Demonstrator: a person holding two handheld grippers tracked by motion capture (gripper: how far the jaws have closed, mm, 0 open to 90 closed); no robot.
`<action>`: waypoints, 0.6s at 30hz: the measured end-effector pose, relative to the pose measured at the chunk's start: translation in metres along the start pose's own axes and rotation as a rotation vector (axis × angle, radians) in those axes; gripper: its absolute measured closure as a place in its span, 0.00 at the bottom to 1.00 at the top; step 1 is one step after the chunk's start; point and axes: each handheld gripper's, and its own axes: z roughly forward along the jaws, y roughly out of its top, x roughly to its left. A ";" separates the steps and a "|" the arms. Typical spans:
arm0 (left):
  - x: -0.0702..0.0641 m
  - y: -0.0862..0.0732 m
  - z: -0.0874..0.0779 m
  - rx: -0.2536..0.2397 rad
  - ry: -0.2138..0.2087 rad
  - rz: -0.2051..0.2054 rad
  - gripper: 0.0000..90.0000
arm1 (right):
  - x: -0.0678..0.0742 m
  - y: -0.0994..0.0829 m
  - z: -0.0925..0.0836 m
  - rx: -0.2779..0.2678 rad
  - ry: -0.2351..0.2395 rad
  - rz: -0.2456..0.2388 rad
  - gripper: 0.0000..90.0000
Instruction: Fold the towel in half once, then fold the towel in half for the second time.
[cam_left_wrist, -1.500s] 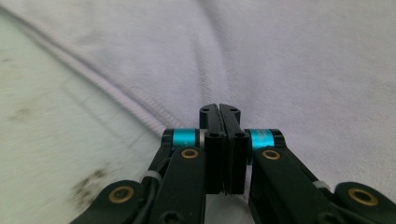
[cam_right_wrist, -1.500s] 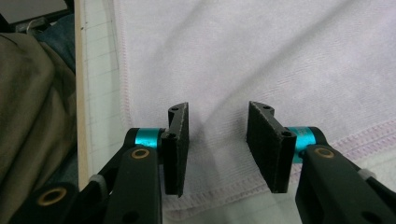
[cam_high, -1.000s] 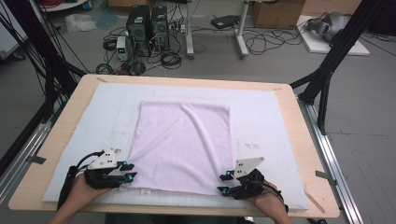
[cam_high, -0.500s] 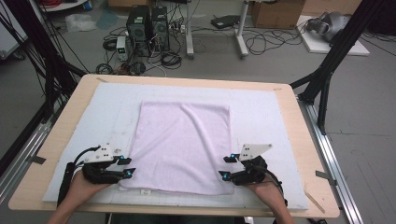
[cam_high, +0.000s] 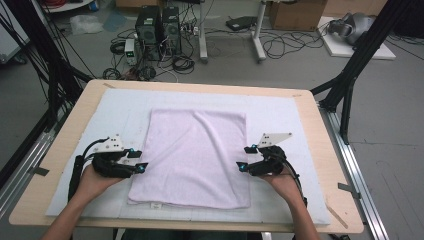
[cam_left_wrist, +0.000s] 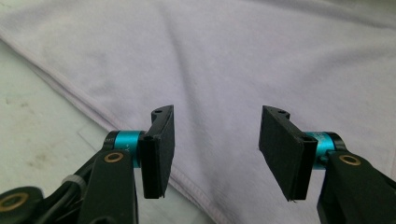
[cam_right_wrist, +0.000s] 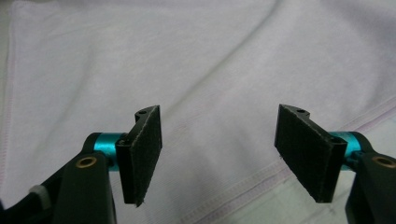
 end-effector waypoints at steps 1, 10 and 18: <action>0.001 0.002 0.000 -0.003 0.003 -0.002 0.51 | -0.002 0.002 0.000 -0.007 0.000 0.000 0.34; 0.020 0.019 0.002 -0.029 0.025 -0.038 0.52 | -0.014 0.020 0.006 0.018 0.004 -0.024 0.33; 0.046 0.037 0.002 -0.038 0.045 -0.078 0.57 | -0.035 0.045 0.013 0.049 0.004 -0.041 0.32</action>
